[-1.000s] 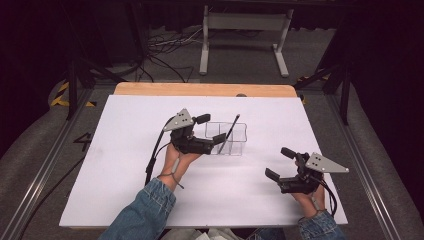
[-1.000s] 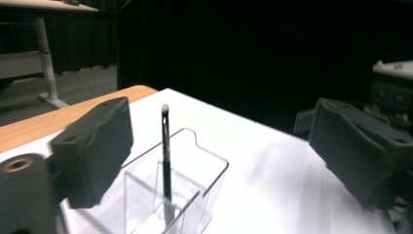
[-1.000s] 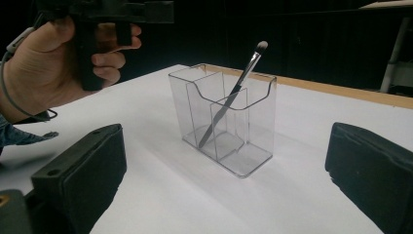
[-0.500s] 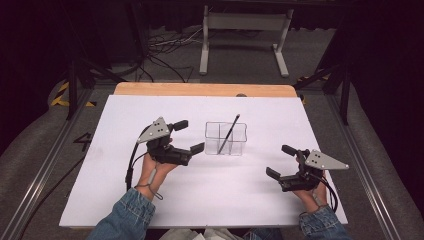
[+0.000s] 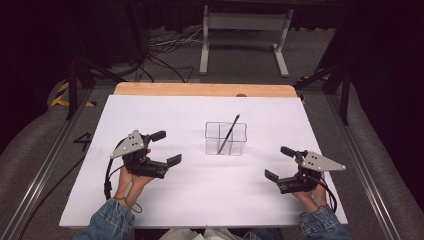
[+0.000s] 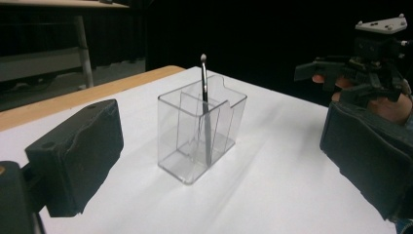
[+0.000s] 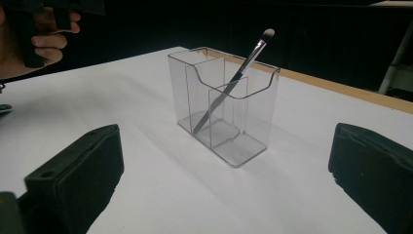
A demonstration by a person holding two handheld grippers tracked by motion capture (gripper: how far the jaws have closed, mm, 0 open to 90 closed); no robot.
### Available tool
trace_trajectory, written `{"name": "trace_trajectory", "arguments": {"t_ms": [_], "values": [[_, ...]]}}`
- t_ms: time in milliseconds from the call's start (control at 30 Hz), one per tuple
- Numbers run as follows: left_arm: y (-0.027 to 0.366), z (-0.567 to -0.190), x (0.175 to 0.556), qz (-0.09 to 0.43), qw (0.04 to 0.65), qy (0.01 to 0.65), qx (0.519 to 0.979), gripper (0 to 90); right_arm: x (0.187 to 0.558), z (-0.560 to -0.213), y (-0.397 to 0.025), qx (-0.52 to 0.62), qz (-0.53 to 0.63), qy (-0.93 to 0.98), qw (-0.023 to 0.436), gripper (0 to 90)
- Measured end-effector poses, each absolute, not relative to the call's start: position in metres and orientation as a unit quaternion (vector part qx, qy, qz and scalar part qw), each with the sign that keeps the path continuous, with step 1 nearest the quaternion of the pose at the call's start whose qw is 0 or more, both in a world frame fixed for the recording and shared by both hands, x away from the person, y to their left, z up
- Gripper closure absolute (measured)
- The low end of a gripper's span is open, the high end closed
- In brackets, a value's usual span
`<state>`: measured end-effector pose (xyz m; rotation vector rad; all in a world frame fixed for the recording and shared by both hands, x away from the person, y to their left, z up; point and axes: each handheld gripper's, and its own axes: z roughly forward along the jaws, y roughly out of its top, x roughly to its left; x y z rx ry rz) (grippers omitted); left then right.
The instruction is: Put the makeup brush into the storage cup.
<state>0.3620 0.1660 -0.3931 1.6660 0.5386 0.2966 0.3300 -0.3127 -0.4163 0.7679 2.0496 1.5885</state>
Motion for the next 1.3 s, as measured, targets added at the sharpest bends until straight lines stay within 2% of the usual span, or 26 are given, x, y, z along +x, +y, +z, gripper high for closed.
{"name": "trace_trajectory", "arguments": {"t_ms": [567,733,1300], "values": [[0.199,-0.433,0.351,0.105,0.615,0.262,0.737,3.3,0.325,-0.422,-0.316,0.271,0.590,0.729,0.217,0.0],[0.207,-0.446,0.350,0.122,0.603,0.266,0.742,3.4,0.324,-0.423,-0.320,0.269,0.595,0.726,0.215,0.0],[0.215,-0.458,0.354,0.111,0.592,0.295,0.742,3.1,0.320,-0.438,-0.324,0.280,0.591,0.727,0.209,0.0]]}}
